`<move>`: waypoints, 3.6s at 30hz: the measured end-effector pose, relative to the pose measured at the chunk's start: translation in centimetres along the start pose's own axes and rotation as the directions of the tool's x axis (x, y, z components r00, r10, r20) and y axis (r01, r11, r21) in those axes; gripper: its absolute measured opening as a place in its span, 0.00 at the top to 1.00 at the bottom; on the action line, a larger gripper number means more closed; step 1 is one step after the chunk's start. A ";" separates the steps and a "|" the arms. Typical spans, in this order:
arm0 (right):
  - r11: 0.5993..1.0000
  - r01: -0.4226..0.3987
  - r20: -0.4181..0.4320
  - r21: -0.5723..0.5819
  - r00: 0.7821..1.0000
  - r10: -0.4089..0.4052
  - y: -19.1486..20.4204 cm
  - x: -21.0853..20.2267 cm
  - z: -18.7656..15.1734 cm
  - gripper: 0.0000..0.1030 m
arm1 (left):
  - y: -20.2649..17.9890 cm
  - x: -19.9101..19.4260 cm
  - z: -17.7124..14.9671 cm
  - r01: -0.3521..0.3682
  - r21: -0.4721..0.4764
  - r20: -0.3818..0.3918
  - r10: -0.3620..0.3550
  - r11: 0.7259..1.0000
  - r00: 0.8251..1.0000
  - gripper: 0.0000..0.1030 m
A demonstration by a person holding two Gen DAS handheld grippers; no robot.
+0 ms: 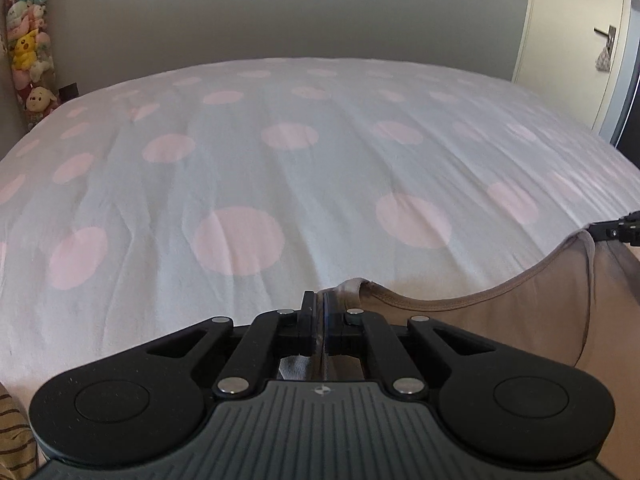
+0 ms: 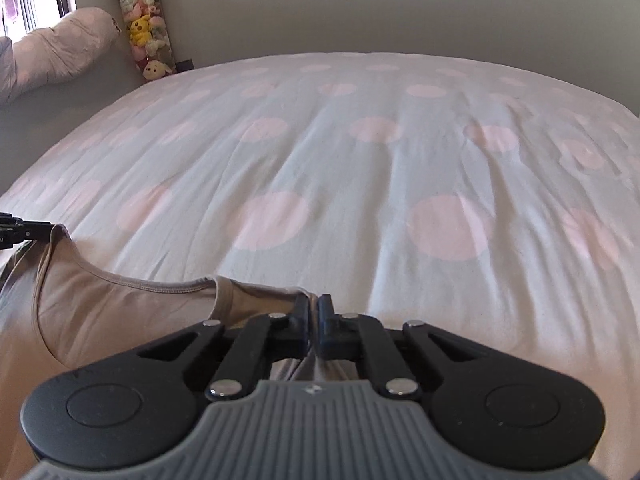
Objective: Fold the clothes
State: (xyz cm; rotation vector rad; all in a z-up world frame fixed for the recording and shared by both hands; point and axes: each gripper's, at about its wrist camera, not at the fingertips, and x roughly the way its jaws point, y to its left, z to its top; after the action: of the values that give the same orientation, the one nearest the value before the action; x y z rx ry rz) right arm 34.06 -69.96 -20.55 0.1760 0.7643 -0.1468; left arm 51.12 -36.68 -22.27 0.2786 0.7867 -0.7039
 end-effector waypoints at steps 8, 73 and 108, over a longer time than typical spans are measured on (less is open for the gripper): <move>1.000 -0.018 0.006 0.026 1.000 0.018 -0.6 -0.8 -0.6 0.66 | 0.2 -2.4 -0.8 0.025 -0.002 -0.034 -0.025 1.000 0.999 0.74; 0.949 0.314 -0.526 -0.022 0.804 -0.278 21.0 -20.9 -18.5 0.41 | -3.9 -23.1 -26.8 0.161 -0.317 -0.473 -0.303 0.935 0.827 0.49; 0.861 0.105 -0.397 0.499 0.910 0.119 10.3 -26.2 -27.6 0.68 | -3.8 -27.4 -27.5 0.051 -0.519 -0.393 -0.290 0.853 0.873 0.98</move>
State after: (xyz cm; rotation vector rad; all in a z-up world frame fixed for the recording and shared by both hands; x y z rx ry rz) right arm -1.16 -52.35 -20.76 0.7397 1.1433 -0.3125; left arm 19.84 -13.38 -21.09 -0.1098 1.4356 -0.5853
